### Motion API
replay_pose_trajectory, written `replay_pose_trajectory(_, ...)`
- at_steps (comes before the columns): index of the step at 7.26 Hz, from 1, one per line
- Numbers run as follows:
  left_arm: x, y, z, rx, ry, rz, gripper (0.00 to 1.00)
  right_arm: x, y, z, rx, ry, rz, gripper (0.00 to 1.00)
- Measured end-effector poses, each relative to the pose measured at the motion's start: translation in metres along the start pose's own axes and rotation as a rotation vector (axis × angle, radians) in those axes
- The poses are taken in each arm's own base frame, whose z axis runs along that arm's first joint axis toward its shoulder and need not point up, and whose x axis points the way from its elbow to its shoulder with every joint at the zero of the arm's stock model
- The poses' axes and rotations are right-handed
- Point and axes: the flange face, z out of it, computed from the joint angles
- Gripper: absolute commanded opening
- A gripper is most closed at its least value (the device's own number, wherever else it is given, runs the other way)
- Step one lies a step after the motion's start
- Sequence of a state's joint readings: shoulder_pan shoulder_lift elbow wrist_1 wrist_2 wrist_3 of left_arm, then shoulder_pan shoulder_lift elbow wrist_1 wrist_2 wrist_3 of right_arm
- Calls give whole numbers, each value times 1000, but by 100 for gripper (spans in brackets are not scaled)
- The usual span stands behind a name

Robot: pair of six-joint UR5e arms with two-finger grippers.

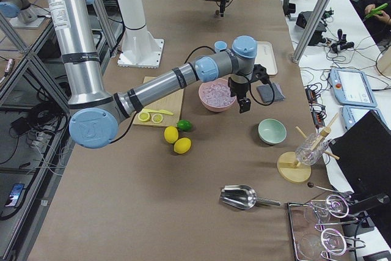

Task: Mash ice and strawberries in cup
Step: 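Lower the left gripper onto the red strawberry and grasp it, then carry the strawberry with the left gripper over the light-blue cup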

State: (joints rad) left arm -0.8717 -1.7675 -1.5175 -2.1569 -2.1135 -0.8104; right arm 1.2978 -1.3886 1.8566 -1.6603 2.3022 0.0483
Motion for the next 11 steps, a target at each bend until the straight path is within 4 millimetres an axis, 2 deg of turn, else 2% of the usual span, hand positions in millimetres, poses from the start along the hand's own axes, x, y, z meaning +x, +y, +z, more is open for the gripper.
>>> replay_pose_trajectory(1, -3, 9, -6, -2, 5, 4, 82, 1, 0, 0, 0, 0, 0, 94)
replay_pose_trajectory(2, -8, 18, -10, -3, 2, 6, 61, 1, -1, 0, 0, 0, 0, 94)
replay_pose_trajectory(4, -11, 28, -8, -7, -9, 10, 36, 2, -2, 1, 0, 0, -5, 94)
replay_pose_trajectory(6, -10, 36, 1, -1, -35, 21, 31, 11, 1, 0, -3, 4, -25, 94)
replay_pose_trajectory(9, 1, 35, -6, 14, -27, 36, 29, 18, 3, 0, -5, 6, -36, 94)
replay_pose_trajectory(10, 11, 30, -11, 13, -22, 49, 29, 18, 3, 0, -5, 6, -36, 94)
replay_pose_trajectory(11, 38, 16, -24, 7, -22, 63, 29, 18, 3, 1, -5, 6, -37, 94)
